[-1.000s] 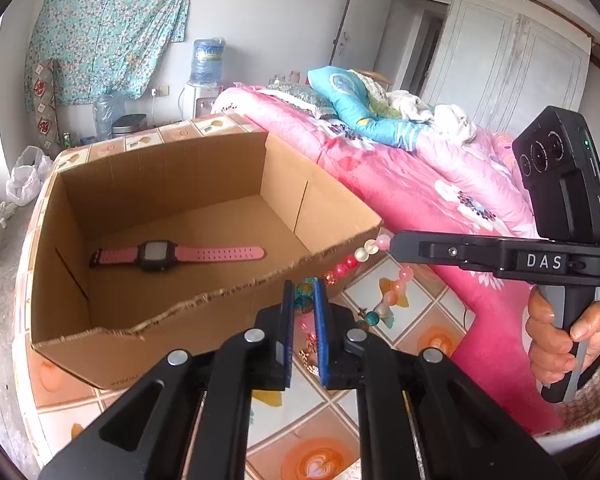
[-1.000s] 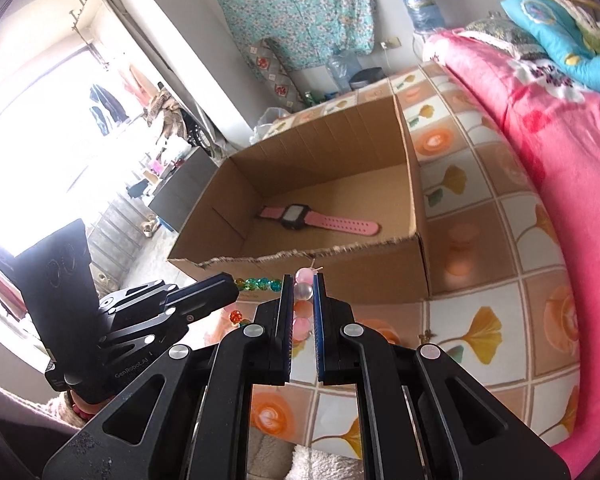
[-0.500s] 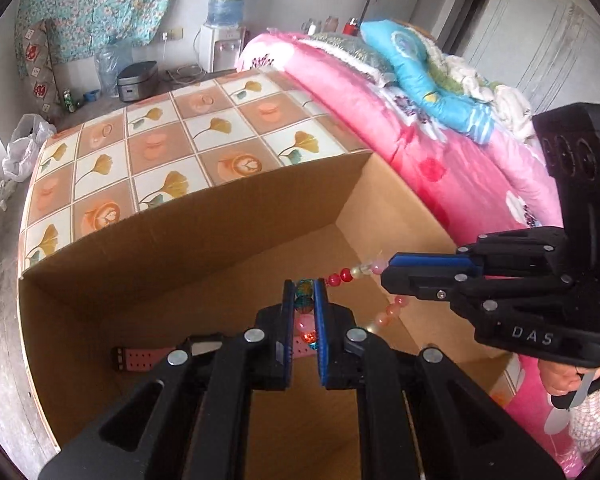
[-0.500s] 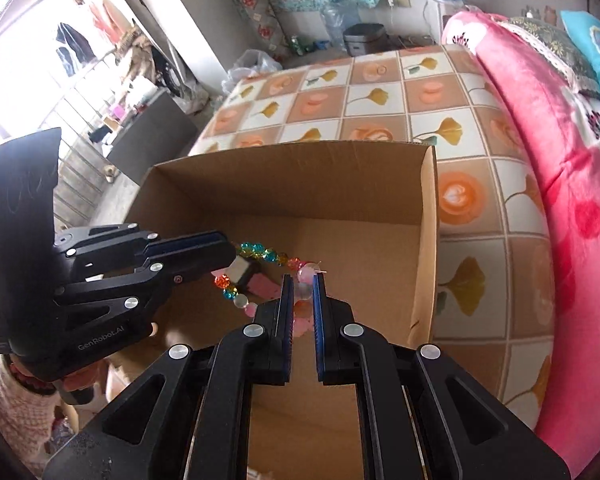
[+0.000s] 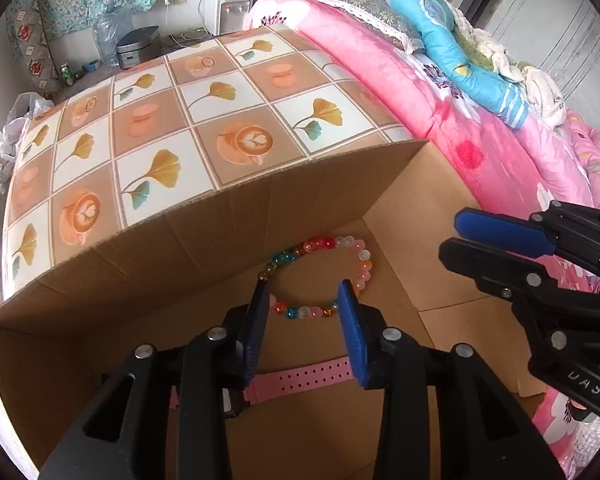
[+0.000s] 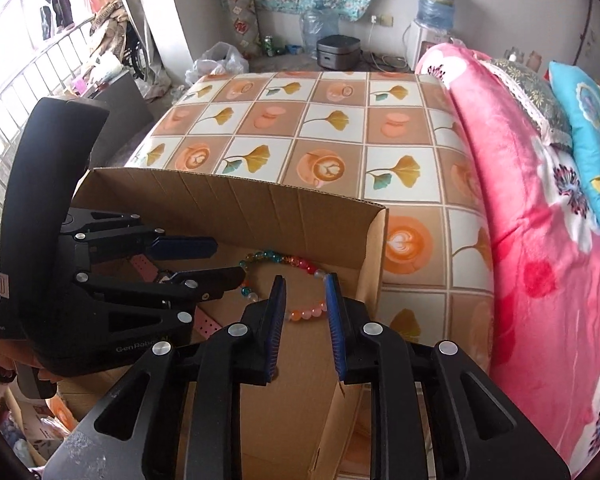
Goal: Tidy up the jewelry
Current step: 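Lower the bracelet into the box beside the watch and open the right gripper, then withdraw the right gripper and move toward the small gold charms on the table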
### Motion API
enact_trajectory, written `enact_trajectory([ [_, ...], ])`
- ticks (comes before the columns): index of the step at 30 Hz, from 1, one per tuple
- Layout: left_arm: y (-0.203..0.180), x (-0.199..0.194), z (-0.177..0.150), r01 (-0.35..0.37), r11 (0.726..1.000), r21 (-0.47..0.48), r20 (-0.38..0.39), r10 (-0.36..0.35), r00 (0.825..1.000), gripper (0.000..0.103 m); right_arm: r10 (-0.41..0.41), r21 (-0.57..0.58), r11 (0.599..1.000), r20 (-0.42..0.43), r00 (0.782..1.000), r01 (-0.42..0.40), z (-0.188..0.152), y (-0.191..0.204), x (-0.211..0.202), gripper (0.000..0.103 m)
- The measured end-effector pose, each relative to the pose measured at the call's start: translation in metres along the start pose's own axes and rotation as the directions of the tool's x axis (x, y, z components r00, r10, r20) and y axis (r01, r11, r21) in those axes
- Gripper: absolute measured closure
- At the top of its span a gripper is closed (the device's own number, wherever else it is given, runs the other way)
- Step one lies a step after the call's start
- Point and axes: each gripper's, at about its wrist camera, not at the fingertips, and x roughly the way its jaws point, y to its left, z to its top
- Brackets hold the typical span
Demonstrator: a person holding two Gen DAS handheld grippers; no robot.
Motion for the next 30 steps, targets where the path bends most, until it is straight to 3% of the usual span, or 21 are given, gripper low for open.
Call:
enact_trajectory([
  [4, -0.005, -0.045, -0.014, -0.014, 1.000, 0.026, 0.096, 0.011, 0.995, 0.062, 0.063, 0.103, 0.992, 0.103, 0.993, -0.073, -0.019, -0.005, -0.036, 0.073],
  [8, -0.008, -0.098, -0.044, -0.007, 1.000, 0.030, 0.217, 0.000, 0.976, 0.052, 0.084, 0.183, 0.975, 0.213, 0.973, -0.124, -0.050, -0.002, -0.075, 0.053],
  [14, -0.005, -0.147, -0.104, 0.039, 0.999, -0.029, 0.293, -0.029, 0.956, 0.050, 0.007, 0.191, 0.979, 0.293, 0.956, -0.066, -0.079, 0.019, -0.115, 0.028],
  [19, -0.008, -0.170, -0.155, -0.032, 0.999, -0.043, 0.353, 0.045, 0.935, 0.048, -0.052, 0.111, 0.994, 0.307, 0.950, 0.019, -0.086, 0.047, -0.136, 0.008],
  [24, -0.007, -0.175, -0.201, -0.076, 0.995, -0.067, 0.371, 0.096, 0.924, 0.045, -0.003, 0.077, 0.997, 0.287, 0.958, -0.021, -0.097, 0.060, -0.137, 0.007],
  [27, -0.002, -0.172, -0.225, -0.077, 0.993, -0.094, 0.361, 0.107, 0.926, 0.045, -0.067, 0.068, 0.996, 0.237, 0.969, 0.053, -0.103, 0.064, -0.129, 0.007],
  [30, -0.001, -0.168, -0.244, -0.107, 0.988, -0.107, 0.356, 0.138, 0.924, 0.045, -0.155, 0.056, 0.988, 0.223, 0.963, 0.146, -0.110, 0.066, -0.122, 0.007],
])
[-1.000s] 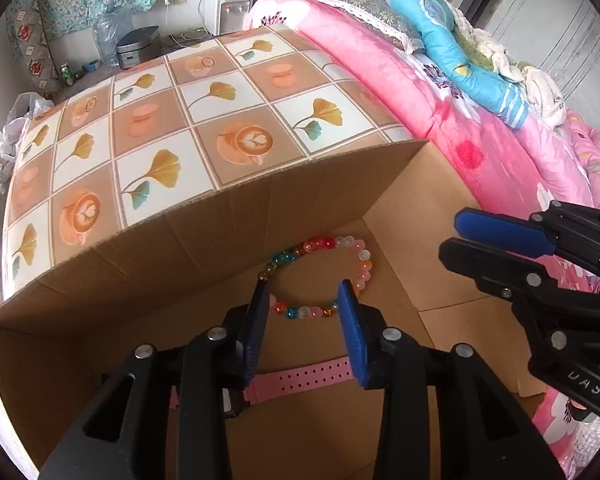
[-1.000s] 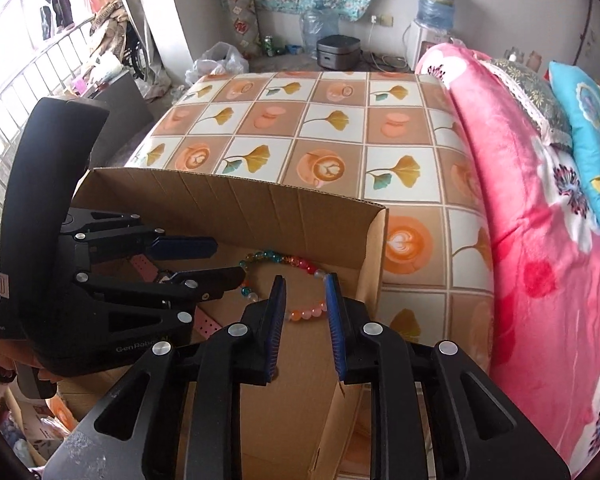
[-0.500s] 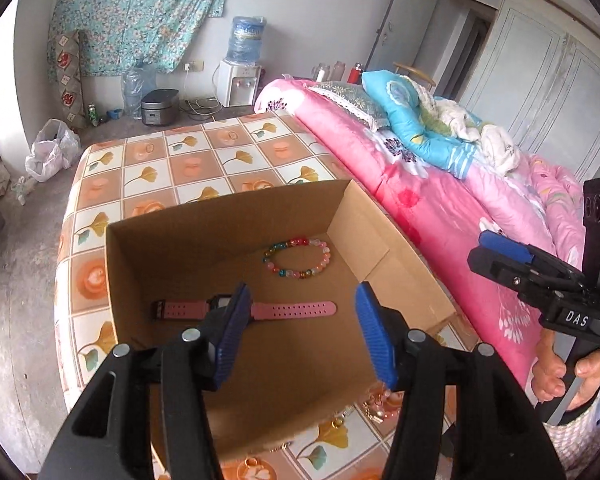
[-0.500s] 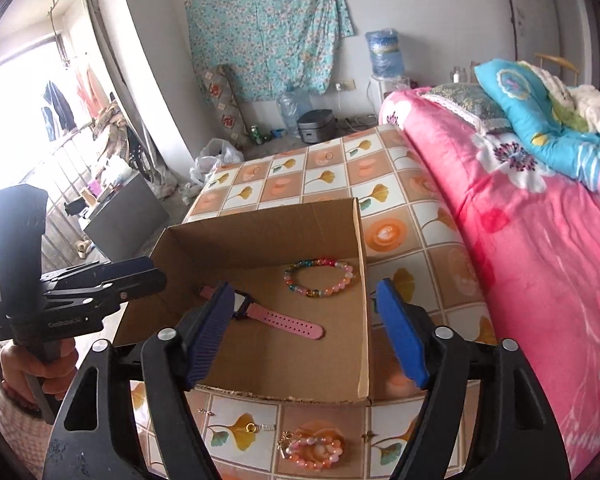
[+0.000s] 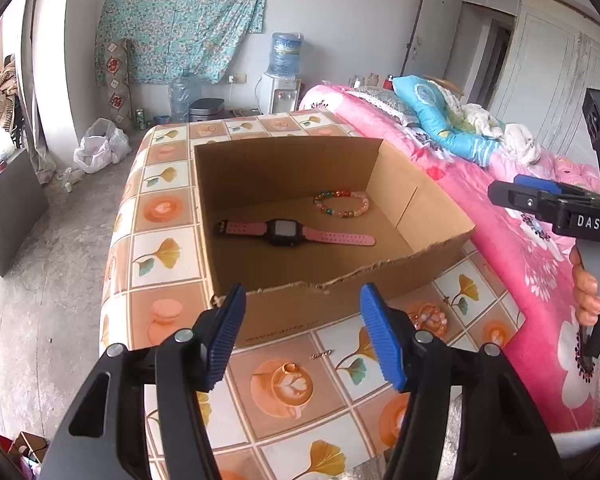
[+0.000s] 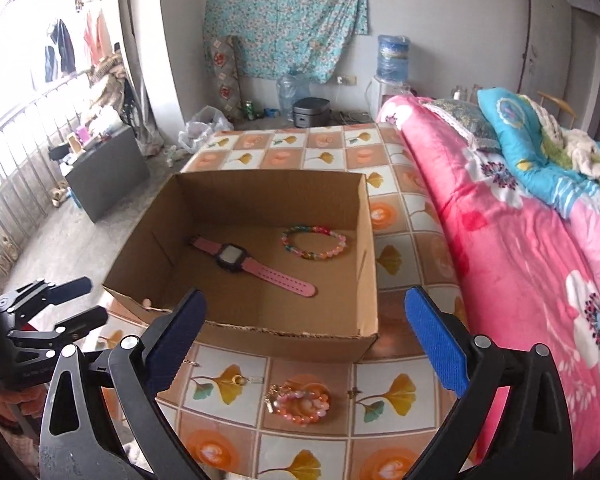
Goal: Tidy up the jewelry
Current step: 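Withdraw the right gripper and move toward the small gold charms on the table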
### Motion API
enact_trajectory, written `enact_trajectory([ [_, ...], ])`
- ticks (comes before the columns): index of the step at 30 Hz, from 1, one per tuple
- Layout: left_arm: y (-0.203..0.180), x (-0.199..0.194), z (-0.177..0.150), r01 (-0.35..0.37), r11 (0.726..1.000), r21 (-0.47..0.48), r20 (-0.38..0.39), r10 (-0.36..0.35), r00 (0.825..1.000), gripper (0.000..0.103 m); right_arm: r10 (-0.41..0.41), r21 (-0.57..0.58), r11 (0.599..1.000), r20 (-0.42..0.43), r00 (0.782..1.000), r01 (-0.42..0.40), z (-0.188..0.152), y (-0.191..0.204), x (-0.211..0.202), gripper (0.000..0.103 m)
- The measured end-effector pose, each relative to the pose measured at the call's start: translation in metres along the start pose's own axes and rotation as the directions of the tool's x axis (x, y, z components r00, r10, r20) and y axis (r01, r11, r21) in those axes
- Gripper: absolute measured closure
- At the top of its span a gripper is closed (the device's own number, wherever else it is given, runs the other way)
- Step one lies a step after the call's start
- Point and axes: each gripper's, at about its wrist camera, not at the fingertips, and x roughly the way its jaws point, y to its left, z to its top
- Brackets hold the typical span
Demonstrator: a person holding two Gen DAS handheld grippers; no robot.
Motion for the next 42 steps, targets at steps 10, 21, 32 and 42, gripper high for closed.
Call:
enact_trajectory([
  [10, 0.000, 0.012, -0.046, -0.068, 0.998, -0.012, -0.019, 0.067, 0.998, 0.045, 0.016, 0.052, 0.998, 0.055, 0.998, -0.019, -0.046, -0.007, 0.012, 0.007],
  [21, -0.006, 0.035, -0.073, -0.049, 0.999, -0.011, -0.038, 0.049, 0.998, 0.045, 0.074, 0.113, 0.991, 0.030, 0.997, -0.077, -0.097, -0.010, 0.013, 0.008],
  [32, -0.012, 0.044, -0.101, -0.026, 1.000, 0.002, -0.057, 0.026, 0.998, 0.045, 0.342, 0.125, 0.934, -0.040, 0.939, -0.335, -0.124, 0.021, 0.026, 0.034],
  [42, 0.000, 0.069, -0.092, -0.044, 0.999, 0.029, -0.065, 0.046, 0.997, 0.061, 0.387, 0.126, 0.920, -0.136, 0.912, -0.371, -0.121, 0.054, 0.063, 0.061],
])
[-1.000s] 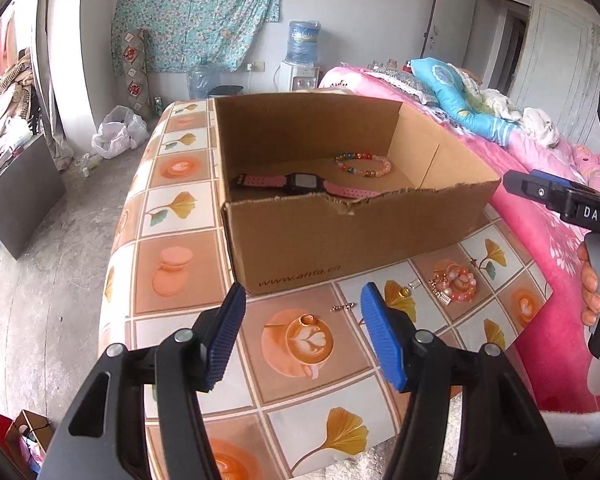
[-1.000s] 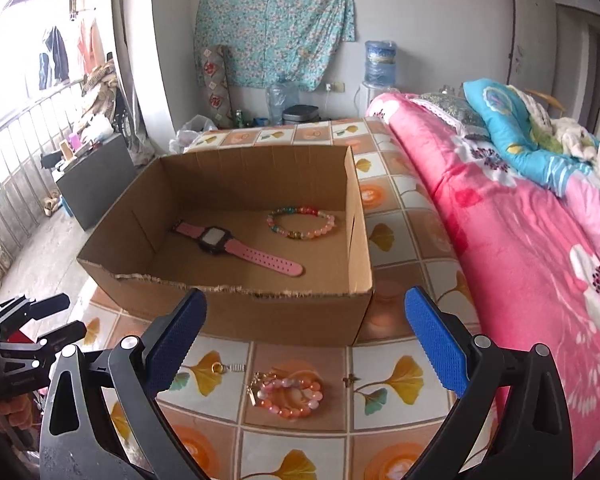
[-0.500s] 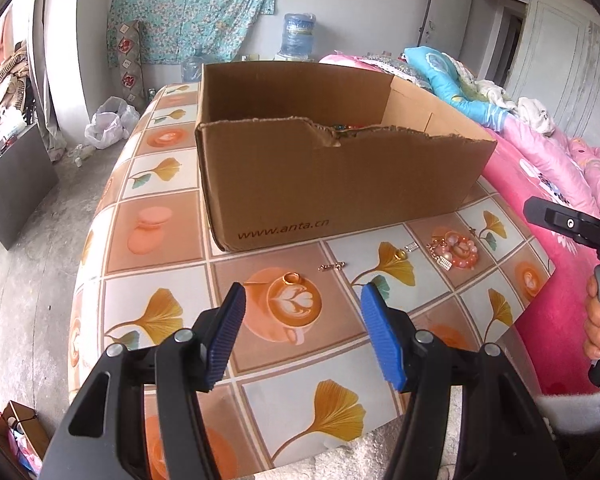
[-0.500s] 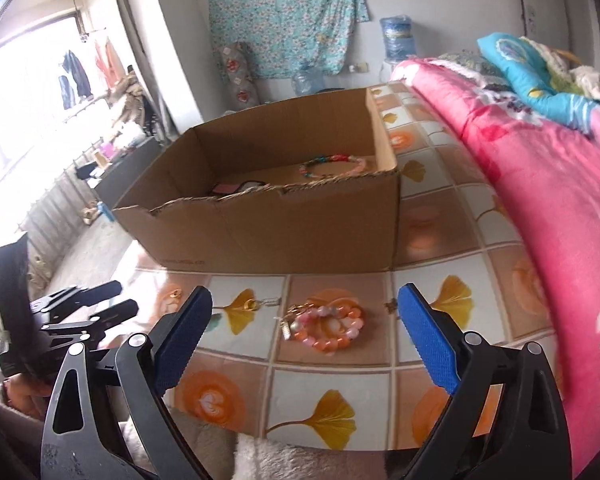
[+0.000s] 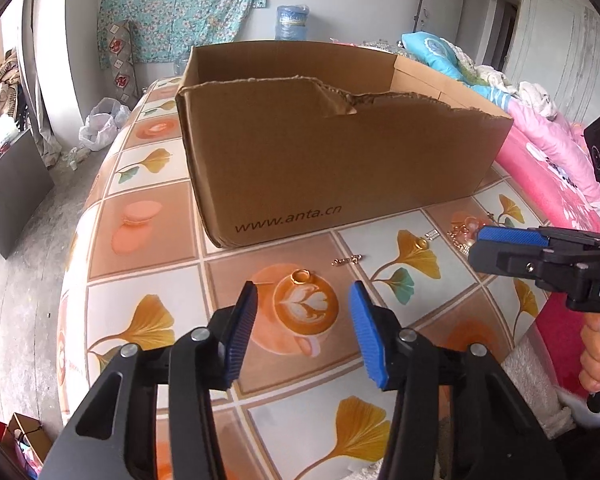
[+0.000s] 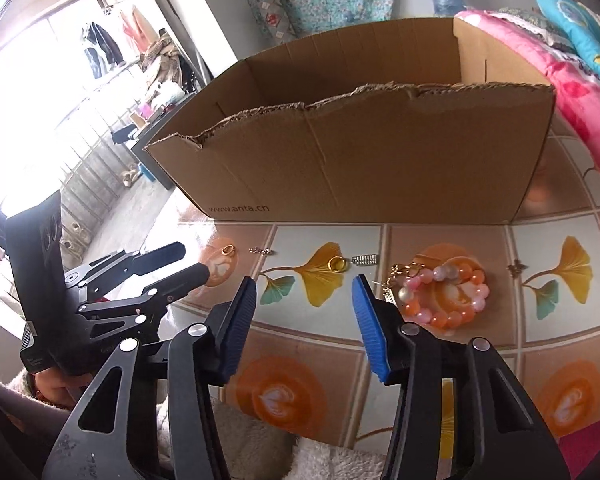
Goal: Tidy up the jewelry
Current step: 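Withdraw the right gripper and move toward the small gold charms on the table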
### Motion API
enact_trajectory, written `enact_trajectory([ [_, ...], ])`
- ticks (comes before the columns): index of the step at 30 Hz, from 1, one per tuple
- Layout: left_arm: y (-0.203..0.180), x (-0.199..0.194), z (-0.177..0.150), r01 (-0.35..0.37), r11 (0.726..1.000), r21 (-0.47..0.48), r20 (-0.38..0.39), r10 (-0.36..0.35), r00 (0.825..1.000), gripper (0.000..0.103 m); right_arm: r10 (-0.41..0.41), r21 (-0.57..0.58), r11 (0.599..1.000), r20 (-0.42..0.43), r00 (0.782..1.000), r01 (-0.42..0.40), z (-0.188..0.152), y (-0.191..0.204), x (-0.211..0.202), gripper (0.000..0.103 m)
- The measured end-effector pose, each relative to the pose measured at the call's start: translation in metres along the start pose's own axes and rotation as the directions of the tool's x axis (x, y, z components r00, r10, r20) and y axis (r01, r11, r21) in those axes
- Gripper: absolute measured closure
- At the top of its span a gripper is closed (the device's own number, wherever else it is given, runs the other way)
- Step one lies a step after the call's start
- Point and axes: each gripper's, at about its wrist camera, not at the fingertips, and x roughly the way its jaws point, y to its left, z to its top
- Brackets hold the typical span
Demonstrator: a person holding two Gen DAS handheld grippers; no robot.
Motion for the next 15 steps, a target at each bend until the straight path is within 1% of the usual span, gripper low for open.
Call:
enact_trajectory([
  [2, 0.002, 0.006, 0.002, -0.005, 1.000, 0.004, -0.006, 0.005, 1.000, 0.069, 0.009, 0.000, 1.000, -0.015, 1.000, -0.009, 0.001, 0.002, 0.006, 0.064],
  [4, 0.006, 0.010, 0.004, -0.002, 1.000, -0.003, -0.011, 0.002, 1.000, 0.074, 0.007, -0.009, 1.000, -0.025, 1.000, -0.007, 0.003, 0.005, 0.011, 0.066],
  [6, 0.009, 0.013, 0.005, 0.015, 1.000, -0.013, -0.018, -0.015, 1.000, 0.076, 0.009, -0.018, 1.000, -0.033, 0.999, -0.010, 0.003, 0.007, 0.015, 0.066],
  [8, 0.007, 0.018, 0.007, 0.025, 1.000, -0.005, -0.031, -0.025, 0.999, 0.080, 0.012, -0.018, 1.000, -0.044, 0.999, -0.013, 0.004, 0.008, 0.019, 0.066],
  [13, 0.001, 0.028, 0.009, 0.019, 0.999, 0.030, -0.042, -0.017, 0.999, 0.082, 0.017, -0.011, 1.000, -0.066, 0.998, -0.018, 0.008, 0.006, 0.028, 0.067],
  [15, -0.001, 0.031, 0.011, 0.006, 0.999, 0.050, -0.044, -0.003, 0.999, 0.082, 0.019, -0.009, 1.000, -0.071, 0.997, -0.019, 0.009, 0.005, 0.030, 0.066],
])
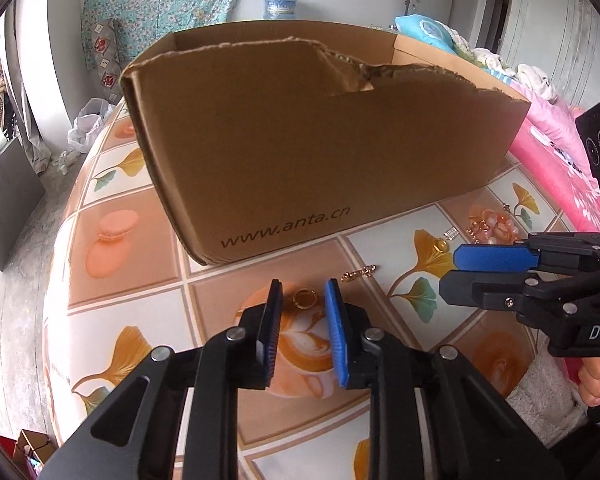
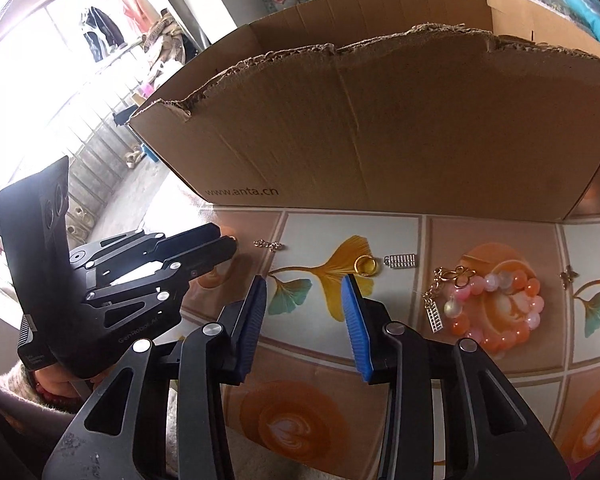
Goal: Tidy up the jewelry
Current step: 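Withdraw the right gripper and move toward the small gold charms on the table, then grasp a small gold chain charm with the right gripper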
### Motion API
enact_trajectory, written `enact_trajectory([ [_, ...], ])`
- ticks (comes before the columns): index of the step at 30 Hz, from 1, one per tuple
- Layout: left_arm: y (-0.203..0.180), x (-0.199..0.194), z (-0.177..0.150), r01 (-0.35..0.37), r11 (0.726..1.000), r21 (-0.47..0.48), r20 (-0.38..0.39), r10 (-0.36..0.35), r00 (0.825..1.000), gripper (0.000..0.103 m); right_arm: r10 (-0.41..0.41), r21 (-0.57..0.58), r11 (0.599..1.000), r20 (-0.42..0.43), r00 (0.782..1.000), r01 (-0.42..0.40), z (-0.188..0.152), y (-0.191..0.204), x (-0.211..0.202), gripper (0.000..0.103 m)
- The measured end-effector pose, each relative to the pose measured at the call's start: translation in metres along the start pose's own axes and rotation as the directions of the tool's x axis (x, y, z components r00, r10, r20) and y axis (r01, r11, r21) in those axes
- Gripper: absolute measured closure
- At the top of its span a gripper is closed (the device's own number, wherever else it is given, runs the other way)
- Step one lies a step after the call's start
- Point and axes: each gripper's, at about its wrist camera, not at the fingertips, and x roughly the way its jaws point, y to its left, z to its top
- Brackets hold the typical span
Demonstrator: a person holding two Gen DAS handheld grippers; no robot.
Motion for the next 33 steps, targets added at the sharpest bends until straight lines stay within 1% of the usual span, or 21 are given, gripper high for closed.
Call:
enact_trajectory([
  [4, -0.004, 0.003, 0.000, -0.033, 0.999, 0.038, -0.001, 0.033, 0.999, 0.086, -0.002, 0.004, 1.000, -0.004, 1.000, 0.002, 0.004, 0.000, 0.003, 0.066],
  [8, -0.004, 0.002, -0.001, -0.044, 0.998, 0.046, -0.008, 0.044, 0.999, 0.091, -0.004, 0.015, 1.000, -0.006, 1.000, 0.004, 0.003, -0.004, 0.001, 0.066],
  [15, -0.006, 0.000, -0.001, -0.057, 0.997, 0.058, -0.017, 0.058, 0.998, 0.091, -0.002, 0.017, 1.000, -0.001, 1.000, 0.002, 0.003, -0.007, -0.002, 0.066],
  [22, -0.008, -0.003, -0.003, -0.059, 0.996, 0.059, -0.001, 0.059, 0.998, 0.092, -0.010, 0.005, 1.000, 0.030, 0.999, 0.010, 0.001, -0.009, -0.010, 0.066],
  [28, -0.002, -0.010, -0.005, -0.062, 0.997, 0.037, 0.012, 0.062, 0.998, 0.092, -0.026, -0.060, 0.998, 0.057, 0.998, 0.029, 0.010, 0.003, -0.007, 0.066],
  [33, 0.001, -0.010, -0.005, -0.061, 0.998, 0.014, 0.010, 0.061, 0.998, 0.092, -0.044, -0.171, 0.984, 0.082, 0.996, 0.058, 0.025, 0.023, 0.006, 0.066],
])
